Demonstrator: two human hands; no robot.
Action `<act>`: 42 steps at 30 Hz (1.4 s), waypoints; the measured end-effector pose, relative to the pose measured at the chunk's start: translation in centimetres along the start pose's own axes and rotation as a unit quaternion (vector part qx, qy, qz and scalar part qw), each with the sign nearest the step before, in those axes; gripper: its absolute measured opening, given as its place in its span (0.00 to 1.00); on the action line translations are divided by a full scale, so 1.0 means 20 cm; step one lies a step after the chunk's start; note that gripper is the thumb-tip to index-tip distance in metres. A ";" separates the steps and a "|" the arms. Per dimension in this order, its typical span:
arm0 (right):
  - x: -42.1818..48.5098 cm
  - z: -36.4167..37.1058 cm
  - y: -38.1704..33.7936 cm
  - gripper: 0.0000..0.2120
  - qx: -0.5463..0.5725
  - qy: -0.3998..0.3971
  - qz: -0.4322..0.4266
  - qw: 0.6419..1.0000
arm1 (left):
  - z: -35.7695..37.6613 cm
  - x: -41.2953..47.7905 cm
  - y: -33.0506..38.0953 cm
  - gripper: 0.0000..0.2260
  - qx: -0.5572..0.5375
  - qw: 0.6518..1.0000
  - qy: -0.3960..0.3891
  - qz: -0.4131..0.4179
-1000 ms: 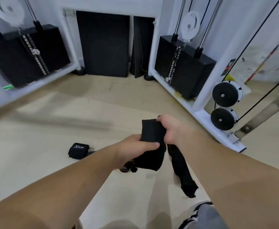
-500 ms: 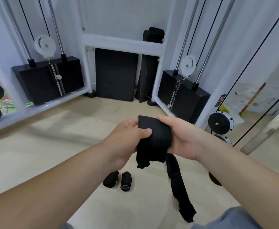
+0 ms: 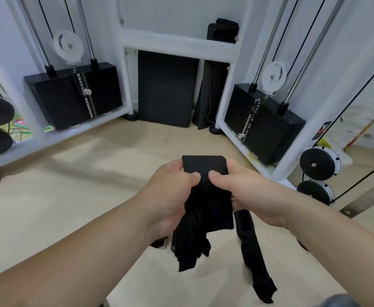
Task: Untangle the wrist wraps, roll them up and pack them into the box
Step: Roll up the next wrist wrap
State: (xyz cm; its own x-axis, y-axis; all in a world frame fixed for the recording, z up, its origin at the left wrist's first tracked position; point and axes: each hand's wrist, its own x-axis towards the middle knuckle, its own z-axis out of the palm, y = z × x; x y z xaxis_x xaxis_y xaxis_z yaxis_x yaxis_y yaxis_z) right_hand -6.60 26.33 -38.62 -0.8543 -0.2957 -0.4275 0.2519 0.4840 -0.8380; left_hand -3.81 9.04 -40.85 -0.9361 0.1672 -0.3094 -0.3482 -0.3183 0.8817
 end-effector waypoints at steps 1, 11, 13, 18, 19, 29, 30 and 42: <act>0.00 -0.01 -0.02 0.11 -0.005 -0.011 -0.007 1.000 | 0.00 0.01 0.00 0.15 0.006 1.000 0.011 0.004; 0.08 -0.12 -0.03 0.09 0.178 0.052 0.030 0.982 | 0.00 0.14 0.06 0.10 0.346 0.918 0.113 0.155; 0.10 -0.15 -0.01 0.11 0.231 0.052 0.034 0.971 | -0.01 0.15 0.05 0.09 0.416 0.875 0.120 0.216; 0.08 -0.19 0.01 0.12 0.271 0.050 0.032 0.961 | -0.03 0.18 -0.01 0.24 0.473 0.819 0.079 0.314; 0.08 -0.19 0.01 0.12 0.275 0.044 0.030 0.960 | -0.03 0.19 -0.02 0.24 0.478 0.810 0.062 0.333; 0.04 -0.19 0.04 0.14 0.285 0.011 0.095 0.954 | 0.01 0.18 -0.07 0.25 0.559 0.744 0.005 0.367; 0.04 -0.19 0.04 0.14 0.281 0.013 0.102 0.954 | 0.02 0.17 -0.07 0.26 0.562 0.745 -0.002 0.359; 0.06 -0.22 0.08 0.02 0.116 0.083 -0.066 0.988 | 0.04 0.18 -0.04 0.22 0.427 0.861 0.094 0.261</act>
State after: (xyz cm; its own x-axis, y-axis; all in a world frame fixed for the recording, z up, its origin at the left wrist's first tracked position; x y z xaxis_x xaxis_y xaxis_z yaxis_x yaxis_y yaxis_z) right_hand -9.24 30.29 -39.01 -0.9443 -0.1960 -0.2644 0.2146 0.2423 -0.9462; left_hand -6.91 10.74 -42.47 -0.9737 0.0291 0.2261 0.2089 0.5112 0.8337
